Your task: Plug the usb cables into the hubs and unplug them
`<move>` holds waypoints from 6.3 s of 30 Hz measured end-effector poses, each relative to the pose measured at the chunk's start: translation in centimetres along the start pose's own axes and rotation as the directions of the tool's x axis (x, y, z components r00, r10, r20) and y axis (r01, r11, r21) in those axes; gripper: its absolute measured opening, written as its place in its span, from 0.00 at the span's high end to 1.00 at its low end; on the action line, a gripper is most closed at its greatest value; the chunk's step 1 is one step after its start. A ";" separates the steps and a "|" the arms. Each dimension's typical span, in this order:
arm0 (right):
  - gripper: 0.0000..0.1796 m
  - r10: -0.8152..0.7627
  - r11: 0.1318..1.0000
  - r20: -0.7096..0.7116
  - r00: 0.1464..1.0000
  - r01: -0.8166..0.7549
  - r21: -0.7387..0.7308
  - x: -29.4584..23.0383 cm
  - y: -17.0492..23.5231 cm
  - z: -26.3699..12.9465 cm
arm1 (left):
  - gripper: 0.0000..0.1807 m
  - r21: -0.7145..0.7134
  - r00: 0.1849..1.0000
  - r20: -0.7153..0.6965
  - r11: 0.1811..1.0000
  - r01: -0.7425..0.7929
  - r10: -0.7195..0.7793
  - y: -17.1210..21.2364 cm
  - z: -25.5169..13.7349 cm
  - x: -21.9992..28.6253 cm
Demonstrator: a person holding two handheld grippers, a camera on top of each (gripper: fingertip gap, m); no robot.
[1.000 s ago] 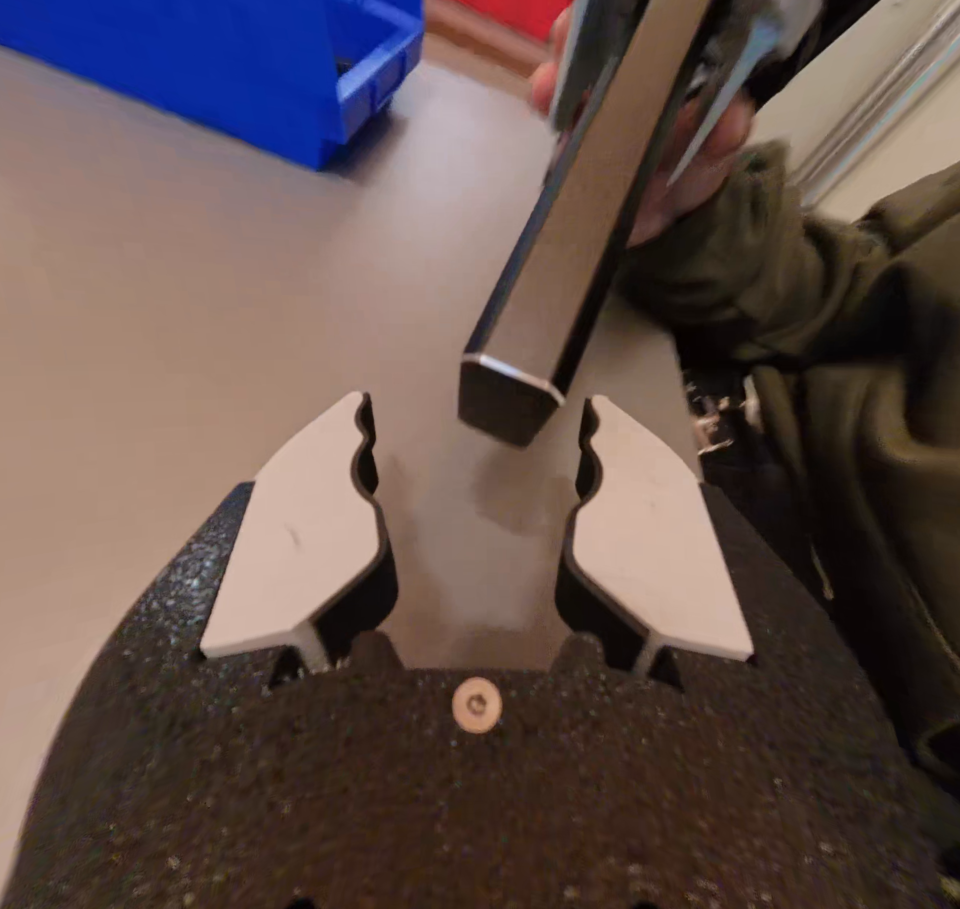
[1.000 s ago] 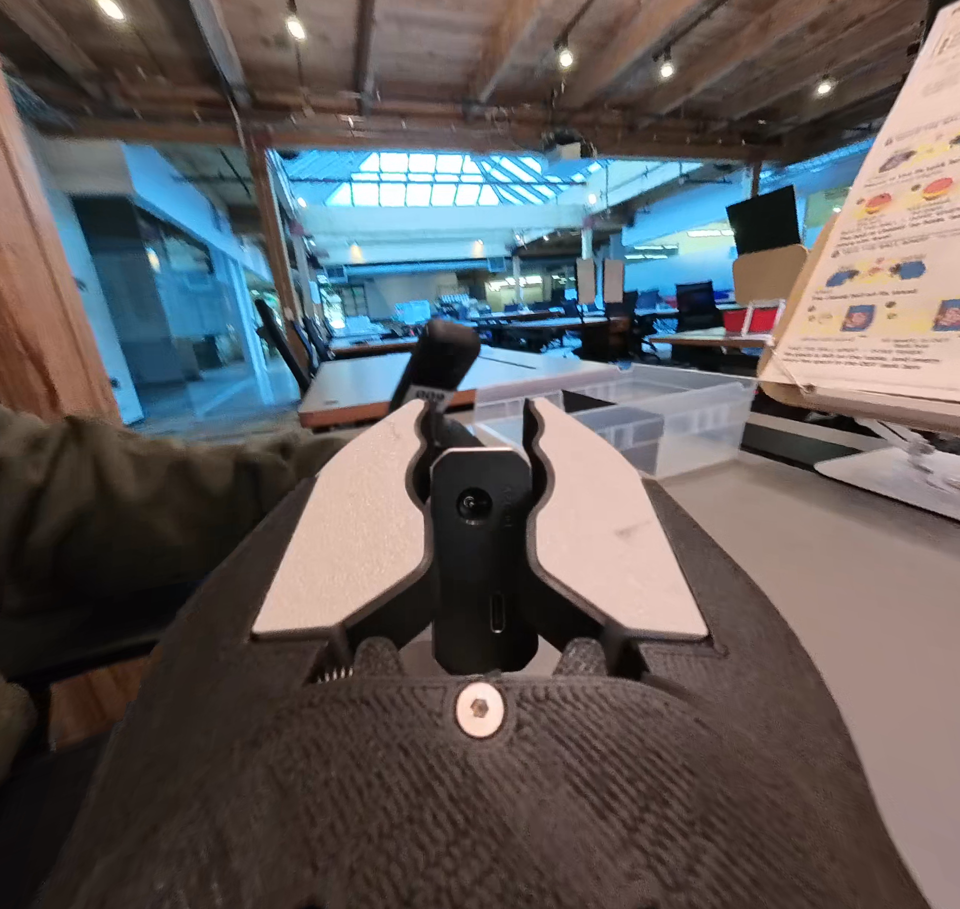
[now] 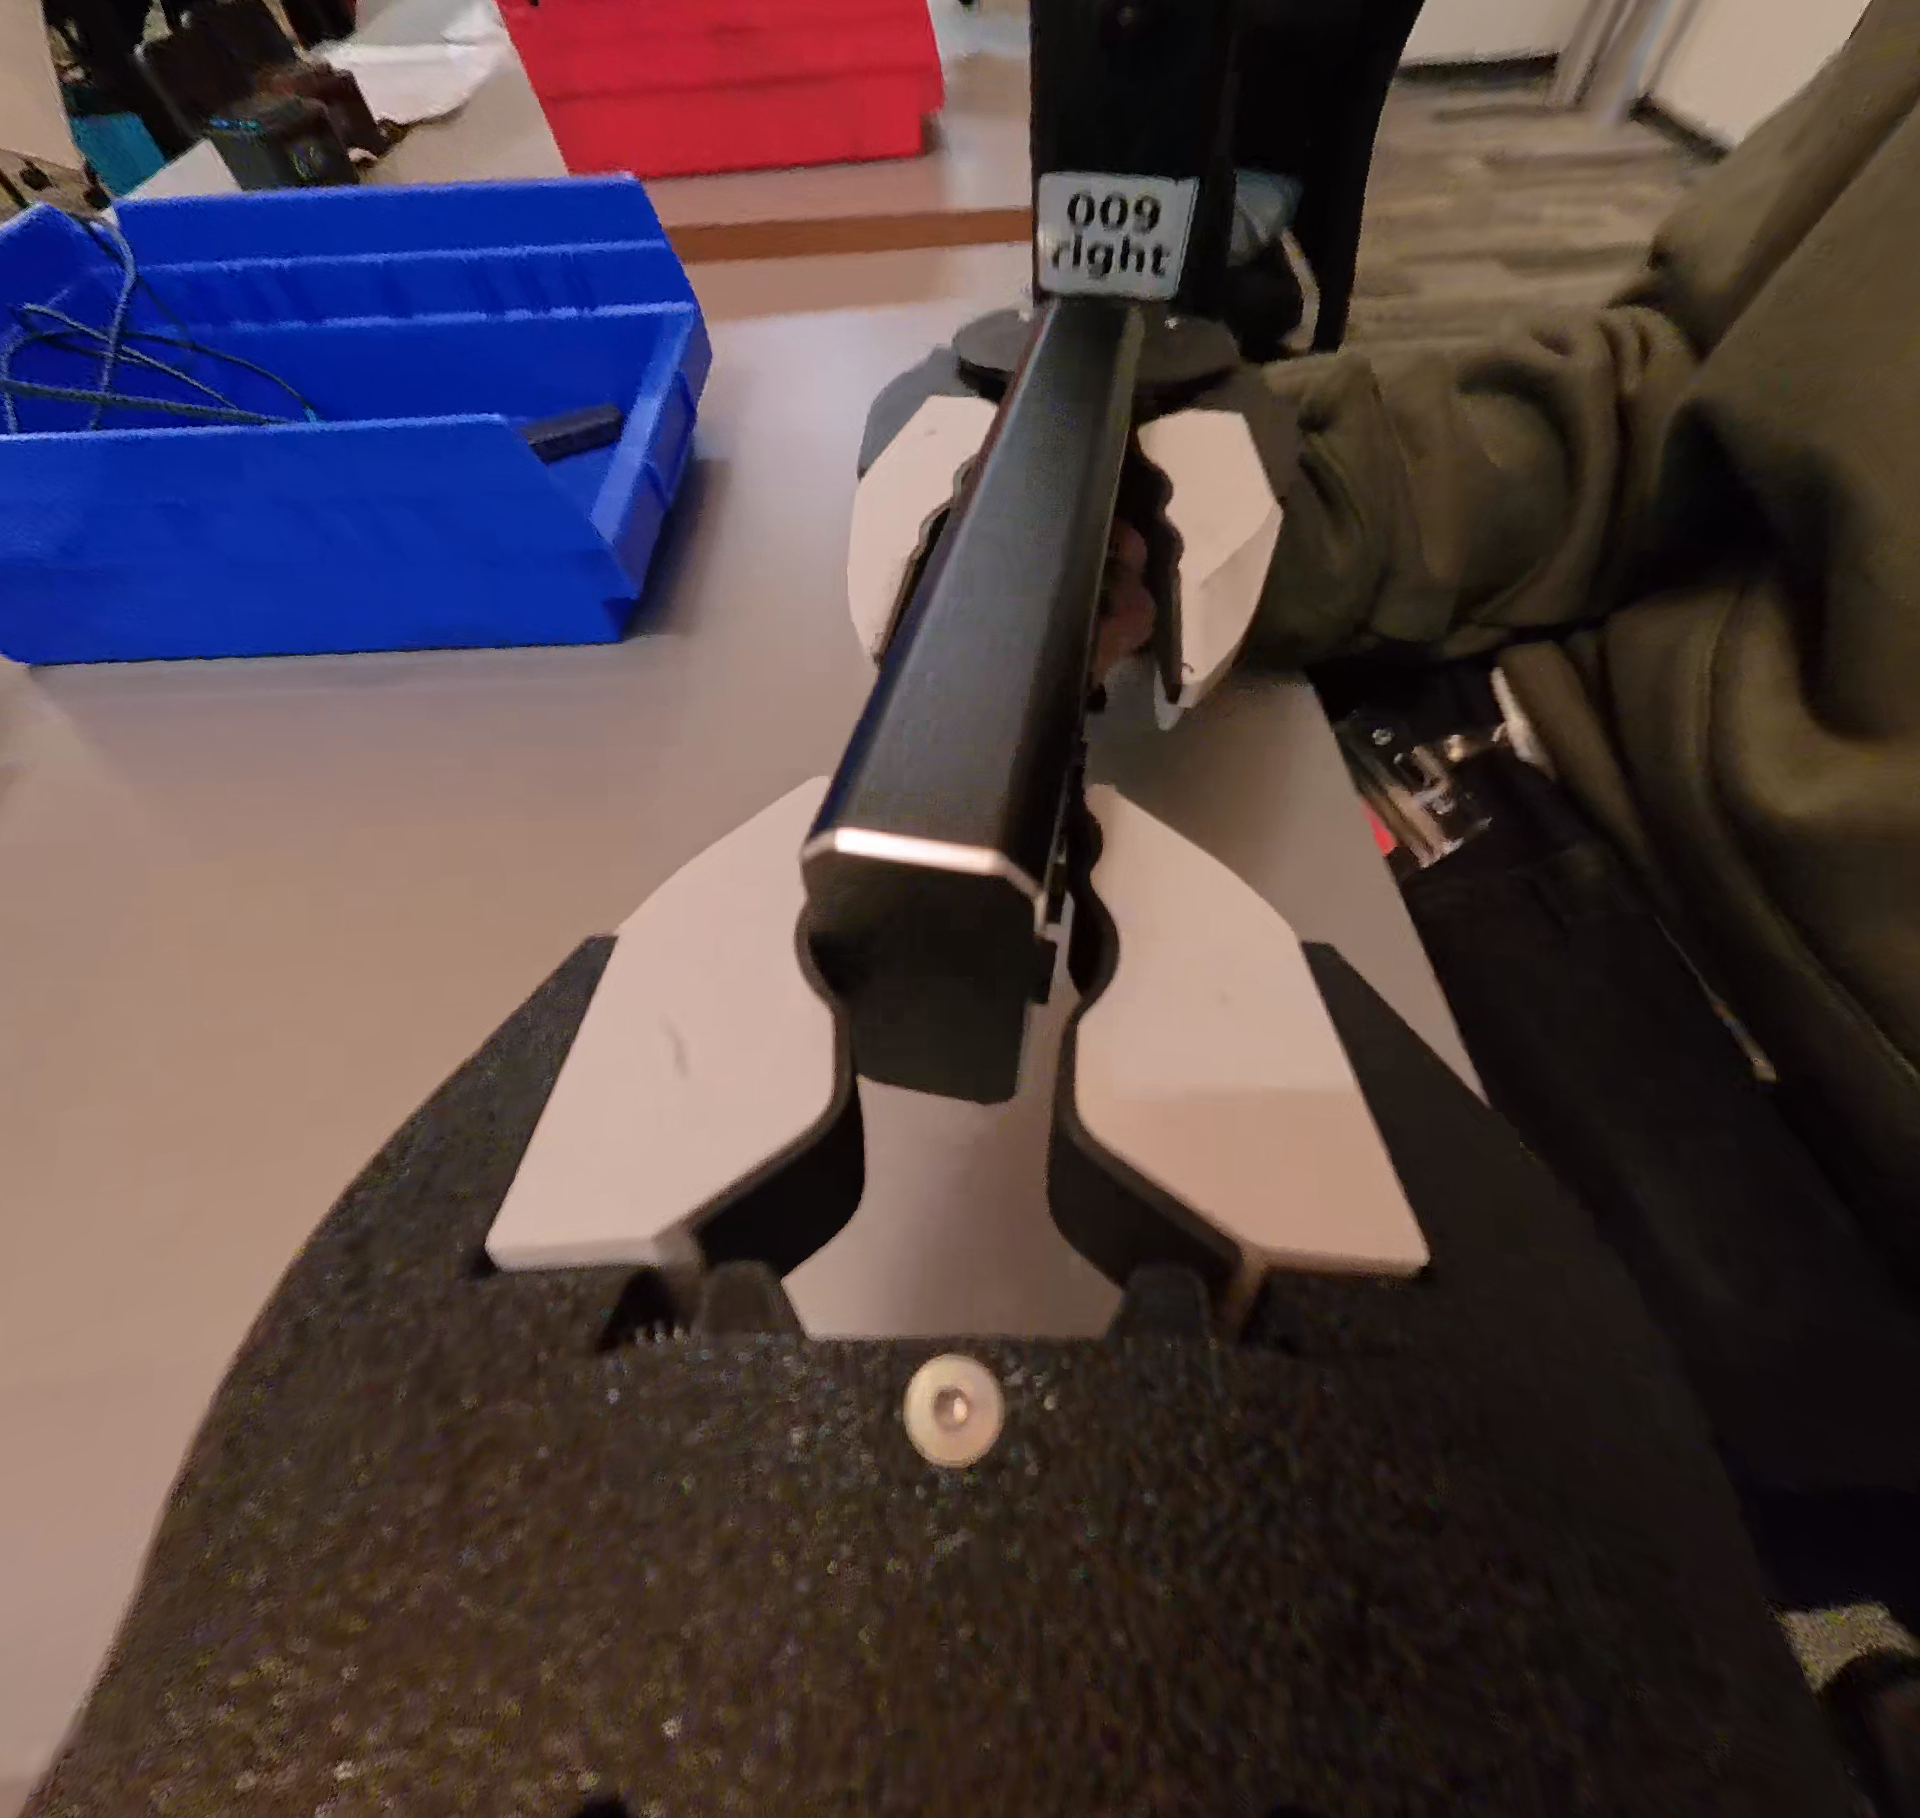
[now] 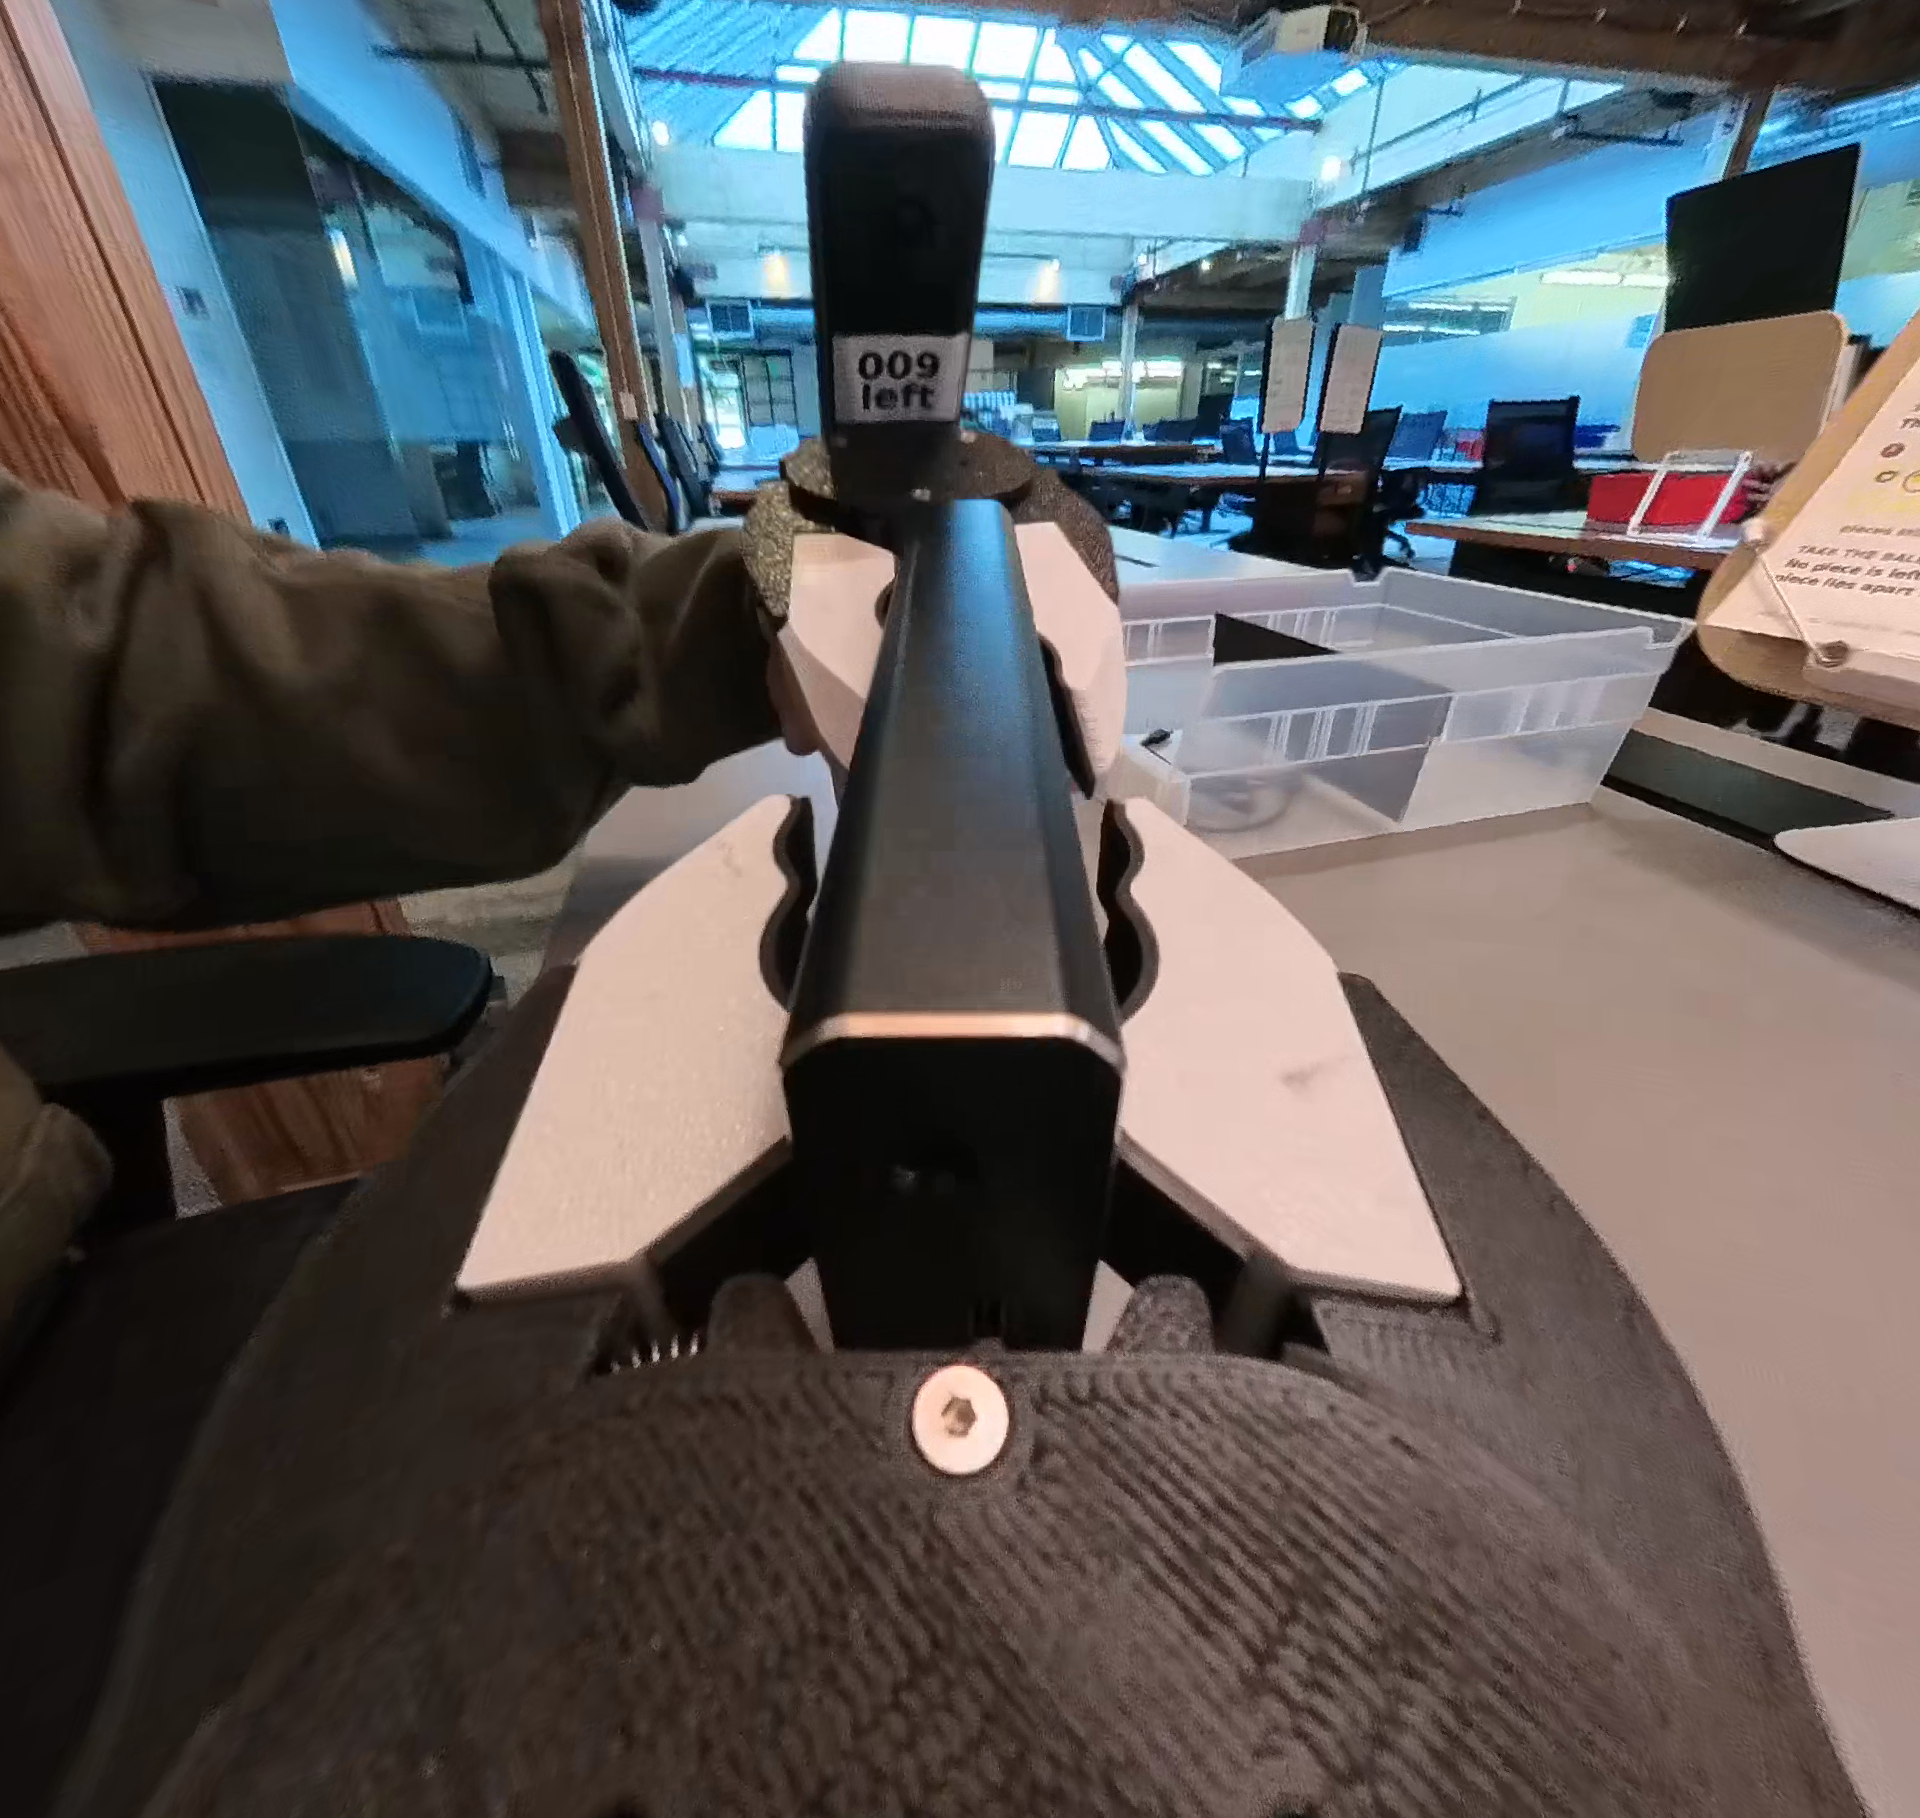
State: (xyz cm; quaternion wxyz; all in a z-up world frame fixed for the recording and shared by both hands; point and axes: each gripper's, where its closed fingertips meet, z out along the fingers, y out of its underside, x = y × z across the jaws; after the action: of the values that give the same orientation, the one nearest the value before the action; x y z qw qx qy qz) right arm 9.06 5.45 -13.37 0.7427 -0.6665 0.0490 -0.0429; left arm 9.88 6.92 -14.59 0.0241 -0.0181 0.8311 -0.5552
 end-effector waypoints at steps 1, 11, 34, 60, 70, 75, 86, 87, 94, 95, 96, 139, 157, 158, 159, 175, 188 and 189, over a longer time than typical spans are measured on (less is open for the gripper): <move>0.69 0.011 1.000 0.001 1.000 -0.011 0.014 0.1 -0.2 -0.1 | 0.79 0.019 1.000 -0.016 1.000 0.023 -0.022 -0.2 0.1 0.1; 0.70 0.051 0.996 -0.072 0.996 -0.045 0.078 2.2 -0.5 -1.5 | 0.70 0.307 0.970 0.060 0.929 0.206 -0.235 -0.8 -1.7 -2.2; 0.70 0.009 0.997 -0.072 0.997 -0.003 0.080 1.5 0.1 -0.6 | 0.83 0.491 0.950 -0.062 0.819 0.297 -0.307 -3.5 0.2 -1.0; 0.69 0.091 0.986 -0.123 0.988 -0.072 0.151 3.1 -0.5 -1.0 | 0.85 0.668 0.921 -0.209 0.640 0.380 -0.328 -3.2 0.8 -2.0; 0.69 0.101 0.986 -0.124 0.987 -0.083 0.144 3.3 -0.4 -0.9 | 0.85 0.665 0.918 -0.211 0.639 0.387 -0.336 -3.2 0.8 -2.2; 0.69 0.113 0.987 -0.138 0.984 -0.096 0.128 3.6 -0.2 -0.9 | 0.84 0.662 0.914 -0.213 0.637 0.395 -0.346 -3.2 0.9 -2.5; 0.70 0.127 0.987 -0.176 0.976 -0.105 0.125 4.1 -0.1 -1.1 | 0.81 0.600 0.909 -0.144 0.696 0.394 -0.390 -2.9 1.5 -3.4; 0.70 0.123 0.987 -0.175 0.977 -0.103 0.123 4.0 -0.1 -1.1 | 0.81 0.597 0.913 -0.133 0.705 0.384 -0.385 -2.8 1.4 -3.4; 0.70 0.114 0.990 -0.179 0.977 -0.097 0.101 4.0 0.2 -0.8 | 0.80 0.557 0.913 -0.112 0.736 0.385 -0.393 -2.5 1.3 -3.4; 0.70 0.102 0.992 -0.189 0.977 -0.085 0.097 4.0 0.2 -0.9 | 0.80 0.551 0.914 -0.102 0.743 0.380 -0.392 -2.4 1.3 -3.5; 0.70 0.081 0.994 -0.208 0.975 -0.062 0.096 4.1 0.1 -1.0 | 0.79 0.550 0.916 -0.084 0.748 0.371 -0.392 -2.4 1.3 -3.6; 0.69 0.090 0.987 -0.332 0.939 -0.039 0.157 6.1 -0.6 -3.2 | 0.55 -0.248 0.671 0.644 0.930 -0.273 0.369 2.4 2.4 -6.4; 0.47 -0.007 0.985 -0.157 0.988 0.034 0.171 4.3 -1.4 -3.7 | 0.67 -0.233 0.769 0.568 0.953 -0.192 0.294 2.6 6.6 -5.3; 0.44 0.041 0.984 -0.107 0.993 -0.021 0.177 4.1 -1.3 -3.8 | 0.67 -0.126 0.834 0.517 0.981 -0.149 0.193 1.9 6.6 -4.5; 0.42 0.090 0.977 -0.037 0.995 -0.081 0.199 3.5 -1.6 -3.7 | 0.67 -0.051 0.896 0.426 0.992 -0.115 0.125 1.2 6.7 -3.5; 0.60 -0.081 0.988 -0.095 0.992 0.093 0.126 2.9 -1.0 -3.5 | 0.56 -0.058 0.984 0.176 0.997 0.048 -0.037 2.2 8.0 -1.5; 0.60 -0.157 0.985 -0.161 0.974 0.165 0.041 3.1 -1.7 -3.4 | 0.59 0.031 0.960 0.245 0.988 -0.151 0.139 -9.0 3.3 1.4; 0.60 -0.178 0.983 -0.145 0.973 0.181 0.008 2.6 -1.4 -2.9 | 0.58 0.052 0.959 0.243 0.986 -0.160 0.143 -9.8 4.0 1.8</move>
State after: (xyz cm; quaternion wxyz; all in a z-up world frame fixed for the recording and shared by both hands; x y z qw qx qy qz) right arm 11.24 2.09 -12.31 0.7372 -0.6556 0.0417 -0.1583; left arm 8.40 -0.65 -7.16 0.1669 -0.0200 0.8009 -0.5747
